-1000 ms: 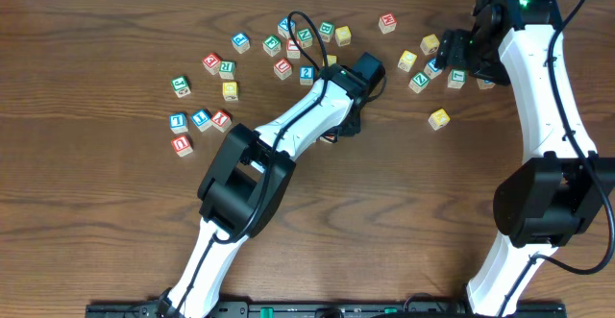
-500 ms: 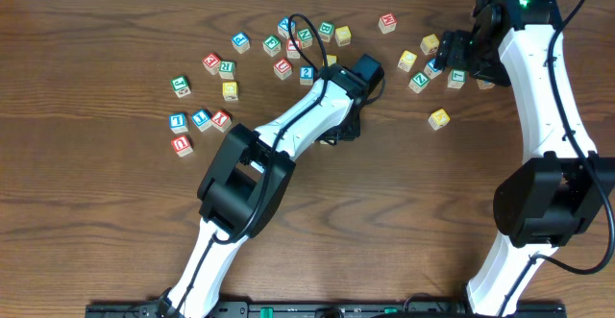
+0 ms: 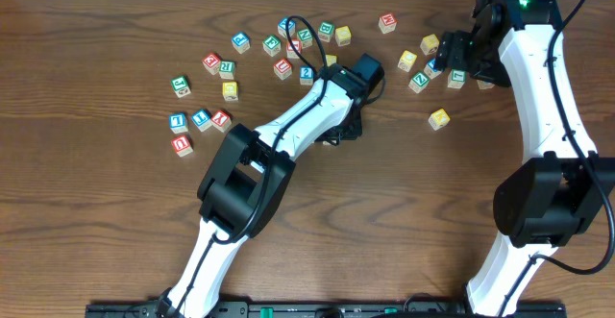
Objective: Spell out AI2
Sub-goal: 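Place the red I block to the right of the A block, then move the left gripper to the blue 2 block and grasp it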
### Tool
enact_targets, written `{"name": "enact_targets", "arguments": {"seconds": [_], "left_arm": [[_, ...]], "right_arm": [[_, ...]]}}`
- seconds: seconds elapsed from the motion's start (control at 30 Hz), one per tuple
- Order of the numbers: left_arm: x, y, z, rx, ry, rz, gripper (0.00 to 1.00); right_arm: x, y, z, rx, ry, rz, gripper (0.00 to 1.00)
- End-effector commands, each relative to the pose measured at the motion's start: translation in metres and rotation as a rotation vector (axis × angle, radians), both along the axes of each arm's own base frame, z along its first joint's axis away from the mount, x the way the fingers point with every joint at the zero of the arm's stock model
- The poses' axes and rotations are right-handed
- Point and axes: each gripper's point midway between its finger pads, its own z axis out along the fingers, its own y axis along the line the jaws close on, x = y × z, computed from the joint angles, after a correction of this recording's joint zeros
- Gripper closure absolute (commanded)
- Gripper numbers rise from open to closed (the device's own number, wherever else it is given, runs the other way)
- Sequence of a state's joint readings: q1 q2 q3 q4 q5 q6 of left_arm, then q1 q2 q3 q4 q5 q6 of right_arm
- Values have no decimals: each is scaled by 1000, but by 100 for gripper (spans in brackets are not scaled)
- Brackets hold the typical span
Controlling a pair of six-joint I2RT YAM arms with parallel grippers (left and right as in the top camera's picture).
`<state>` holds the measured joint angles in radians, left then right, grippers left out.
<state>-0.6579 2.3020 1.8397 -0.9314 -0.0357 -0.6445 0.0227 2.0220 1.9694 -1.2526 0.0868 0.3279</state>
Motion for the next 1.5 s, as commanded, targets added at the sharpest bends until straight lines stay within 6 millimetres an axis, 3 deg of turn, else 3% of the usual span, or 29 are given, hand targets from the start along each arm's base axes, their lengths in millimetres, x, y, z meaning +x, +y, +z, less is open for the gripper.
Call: {"name": "enact_targets", "arguments": {"seconds": [0.0, 0.17, 0.4, 0.6, 0.8, 1.03, 1.17, 1.47], "left_arm": [[24, 2, 36, -36, -87, -39, 56], [51, 14, 78, -73, -183, -53, 55], [70, 56, 146, -91, -311, -45, 55], [85, 96, 180, -101, -386, 17, 55], [99, 125, 168, -87, -372, 78, 55], [105, 124, 160, -99, -368, 81, 55], [106, 113, 149, -118, -354, 59, 55], [125, 83, 96, -122, -336, -7, 55]], "right_arm": [[2, -3, 9, -14, -23, 7, 6], [2, -3, 9, -14, -25, 7, 3], [5, 1, 10, -13, -36, 21, 1], [11, 27, 12, 8, -63, 90, 1], [19, 64, 16, 29, -111, 169, 1], [29, 99, 23, 54, -179, 208, 1], [32, 100, 24, 63, -191, 188, 1], [25, 77, 18, 54, -143, 145, 1]]}}
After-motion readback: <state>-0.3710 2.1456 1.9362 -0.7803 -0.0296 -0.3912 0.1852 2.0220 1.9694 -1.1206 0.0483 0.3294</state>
